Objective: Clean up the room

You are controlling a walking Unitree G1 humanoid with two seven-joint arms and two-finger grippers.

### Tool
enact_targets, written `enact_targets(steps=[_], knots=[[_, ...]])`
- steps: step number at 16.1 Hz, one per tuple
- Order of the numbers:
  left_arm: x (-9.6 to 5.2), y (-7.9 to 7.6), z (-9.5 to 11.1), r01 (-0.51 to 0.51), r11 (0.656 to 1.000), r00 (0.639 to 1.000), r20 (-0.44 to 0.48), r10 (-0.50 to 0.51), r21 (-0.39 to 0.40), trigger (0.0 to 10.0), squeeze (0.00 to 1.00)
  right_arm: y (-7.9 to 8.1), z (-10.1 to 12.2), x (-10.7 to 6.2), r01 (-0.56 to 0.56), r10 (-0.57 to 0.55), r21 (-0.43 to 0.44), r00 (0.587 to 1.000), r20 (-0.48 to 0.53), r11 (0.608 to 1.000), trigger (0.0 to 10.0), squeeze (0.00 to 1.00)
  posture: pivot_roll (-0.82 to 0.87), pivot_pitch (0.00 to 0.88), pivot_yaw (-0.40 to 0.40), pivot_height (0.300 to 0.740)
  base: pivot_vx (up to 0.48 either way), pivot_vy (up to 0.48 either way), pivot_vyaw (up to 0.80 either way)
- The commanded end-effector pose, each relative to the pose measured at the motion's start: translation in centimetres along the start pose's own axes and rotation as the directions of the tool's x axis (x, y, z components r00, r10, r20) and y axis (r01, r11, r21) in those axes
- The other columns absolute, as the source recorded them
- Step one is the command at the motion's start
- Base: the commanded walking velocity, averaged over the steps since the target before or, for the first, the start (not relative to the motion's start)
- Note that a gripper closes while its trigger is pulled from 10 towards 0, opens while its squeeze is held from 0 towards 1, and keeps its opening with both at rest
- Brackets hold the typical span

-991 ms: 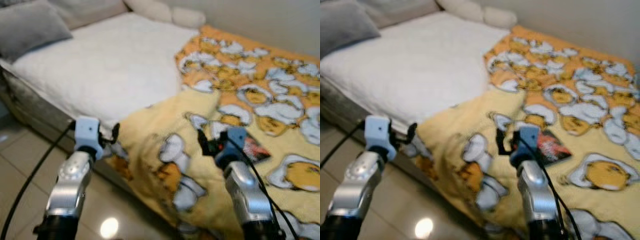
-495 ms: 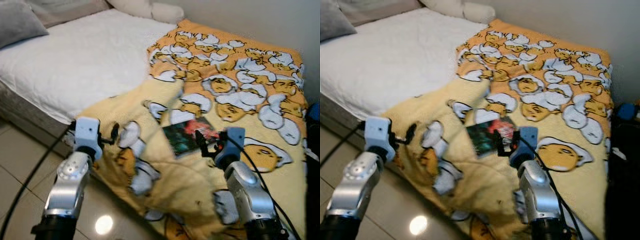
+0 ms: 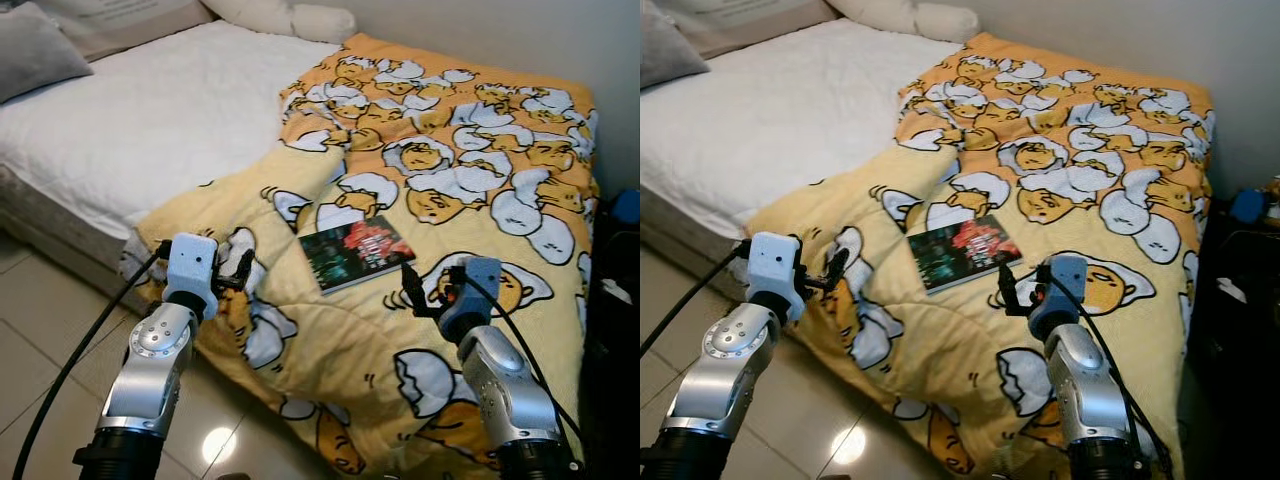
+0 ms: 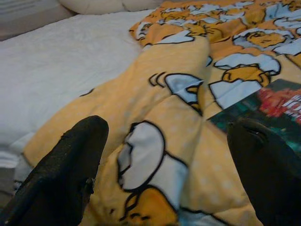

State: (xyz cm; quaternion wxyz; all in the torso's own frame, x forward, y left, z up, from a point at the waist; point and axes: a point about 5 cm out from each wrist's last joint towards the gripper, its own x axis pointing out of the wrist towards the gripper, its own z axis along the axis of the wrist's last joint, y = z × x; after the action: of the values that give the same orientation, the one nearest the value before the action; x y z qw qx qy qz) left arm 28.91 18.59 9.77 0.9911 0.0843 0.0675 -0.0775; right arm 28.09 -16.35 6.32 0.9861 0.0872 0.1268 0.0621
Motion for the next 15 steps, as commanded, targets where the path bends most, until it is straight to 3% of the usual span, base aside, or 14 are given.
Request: enact_targets(steps=[1, 3, 7, 10, 15], knots=[[0.23, 0.19, 0.33, -0.010, 1.000, 1.000, 0.006, 0.010, 0.009, 10.0, 0.36, -0.14, 0.32, 0.22, 0.000, 0.000, -0.034, 1.000, 0.004, 0.999, 10.0, 0.00, 0.04, 0.000, -0.025, 0.740, 0.000, 0.000, 0.00], [0.28, 0.11, 0.41, -0.011, 1.000, 1.000, 0.012, 0.011, 0.024, 10.0, 0.39, 0.09, 0.21, 0.25, -0.021, 0.020, -0.036, 1.000, -0.004, 0.999, 10.0, 0.00, 0.05, 0.000, -0.029, 0.740, 0.000, -0.137, 0.40], [0.18, 0.04, 0.37, -0.008, 1.000, 1.000, 0.011, 0.008, 0.029, 10.0, 0.39, 0.73, -0.03, 0.40, -0.047, 0.046, -0.021, 0.999, -0.019, 0.999, 10.0, 0.00, 0.06, 0.000, -0.041, 0.740, 0.000, -0.480, 0.60], [0.12, -0.08, 0.11, -0.006, 1.000, 1.000, -0.002, 0.006, -0.007, 10.0, 0.37, 0.34, -0.01, 0.38, -0.031, 0.031, -0.020, 0.999, -0.021, 0.999, 10.0, 0.00, 0.06, 0.000, -0.041, 0.740, 0.000, 0.000, 0.00], [-0.01, -0.22, 0.23, 0.023, 1.000, 1.000, 0.008, -0.023, 0.013, 10.0, 0.41, 0.46, -0.29, 0.46, -0.051, 0.050, -0.029, 0.998, -0.043, 0.998, 10.0, 0.00, 0.07, 0.000, -0.047, 0.740, 0.000, 0.000, 0.00]])
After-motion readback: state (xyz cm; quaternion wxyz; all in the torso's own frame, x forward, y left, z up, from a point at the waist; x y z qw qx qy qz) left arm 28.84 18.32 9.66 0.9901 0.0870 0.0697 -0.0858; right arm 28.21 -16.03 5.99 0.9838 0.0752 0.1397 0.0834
